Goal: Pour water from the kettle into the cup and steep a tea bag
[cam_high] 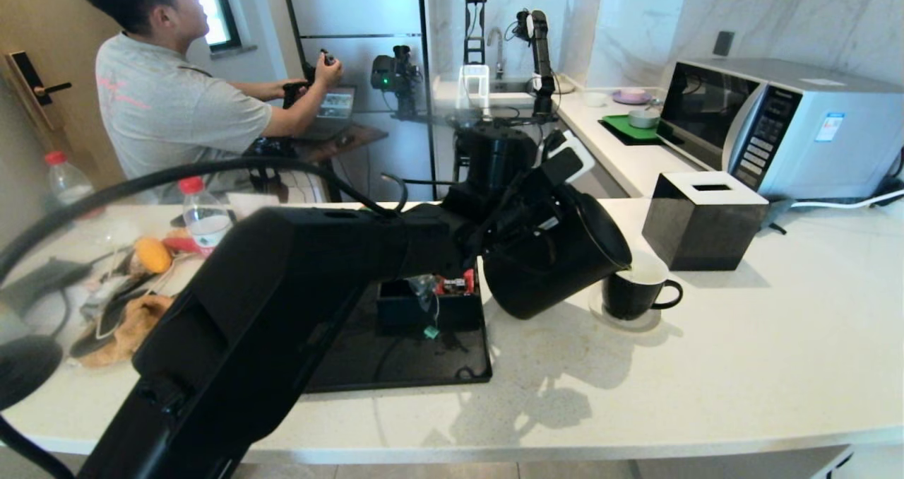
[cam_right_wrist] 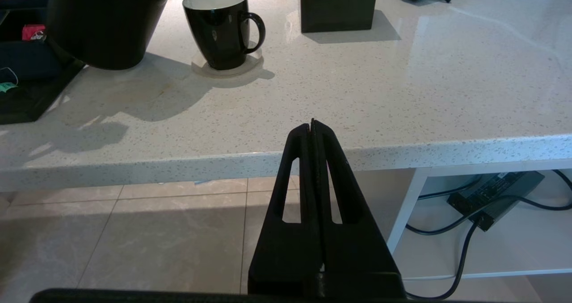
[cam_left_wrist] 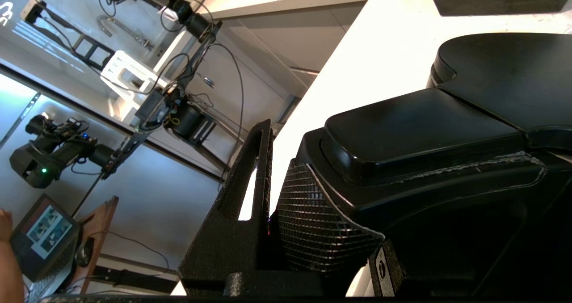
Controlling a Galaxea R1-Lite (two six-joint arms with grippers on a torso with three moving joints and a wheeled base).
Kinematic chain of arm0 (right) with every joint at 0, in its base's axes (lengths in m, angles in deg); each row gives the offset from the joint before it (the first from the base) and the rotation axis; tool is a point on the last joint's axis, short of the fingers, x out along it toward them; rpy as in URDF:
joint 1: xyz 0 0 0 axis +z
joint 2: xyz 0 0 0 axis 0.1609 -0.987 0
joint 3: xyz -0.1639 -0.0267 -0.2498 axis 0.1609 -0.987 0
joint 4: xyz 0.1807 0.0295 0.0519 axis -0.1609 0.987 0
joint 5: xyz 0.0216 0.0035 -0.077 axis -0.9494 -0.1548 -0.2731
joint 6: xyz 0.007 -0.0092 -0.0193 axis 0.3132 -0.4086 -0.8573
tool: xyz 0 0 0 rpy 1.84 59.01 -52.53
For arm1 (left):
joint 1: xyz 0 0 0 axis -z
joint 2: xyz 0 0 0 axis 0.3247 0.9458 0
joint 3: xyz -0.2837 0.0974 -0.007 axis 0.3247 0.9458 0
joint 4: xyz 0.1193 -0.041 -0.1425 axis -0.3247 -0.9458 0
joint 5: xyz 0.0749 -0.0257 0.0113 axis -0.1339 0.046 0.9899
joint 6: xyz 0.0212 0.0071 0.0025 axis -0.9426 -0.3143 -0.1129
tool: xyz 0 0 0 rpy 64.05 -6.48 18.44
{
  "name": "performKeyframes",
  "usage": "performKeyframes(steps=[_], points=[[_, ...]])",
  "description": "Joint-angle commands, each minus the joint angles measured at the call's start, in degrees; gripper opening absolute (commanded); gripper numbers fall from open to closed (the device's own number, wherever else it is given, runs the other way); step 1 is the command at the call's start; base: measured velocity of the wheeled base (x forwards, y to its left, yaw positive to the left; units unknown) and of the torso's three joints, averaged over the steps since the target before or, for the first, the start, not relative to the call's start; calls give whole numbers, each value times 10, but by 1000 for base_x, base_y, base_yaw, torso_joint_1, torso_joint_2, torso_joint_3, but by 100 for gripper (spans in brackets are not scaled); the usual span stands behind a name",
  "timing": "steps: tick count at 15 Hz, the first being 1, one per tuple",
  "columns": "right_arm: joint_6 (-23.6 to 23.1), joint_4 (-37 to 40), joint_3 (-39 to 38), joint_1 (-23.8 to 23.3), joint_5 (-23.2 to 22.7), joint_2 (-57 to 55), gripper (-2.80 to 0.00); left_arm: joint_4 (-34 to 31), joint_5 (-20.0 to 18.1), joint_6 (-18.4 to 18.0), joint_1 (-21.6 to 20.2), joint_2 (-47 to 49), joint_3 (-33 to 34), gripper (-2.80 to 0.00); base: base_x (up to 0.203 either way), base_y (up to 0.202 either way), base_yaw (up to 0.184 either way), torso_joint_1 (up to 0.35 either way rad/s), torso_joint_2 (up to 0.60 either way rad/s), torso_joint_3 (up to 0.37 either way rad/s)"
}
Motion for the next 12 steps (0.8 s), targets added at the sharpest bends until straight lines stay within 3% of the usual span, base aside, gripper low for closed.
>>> performKeyframes(steps=[1, 12], points=[[0, 0, 0, 0, 0, -1, -280, 1, 0, -2, 2, 0, 0, -280, 0, 0, 0, 0, 0, 0], [0, 0, 0, 0, 0, -1, -280, 1, 4, -15, -2, -6, 0, -280, 0, 0, 0, 0, 0, 0]])
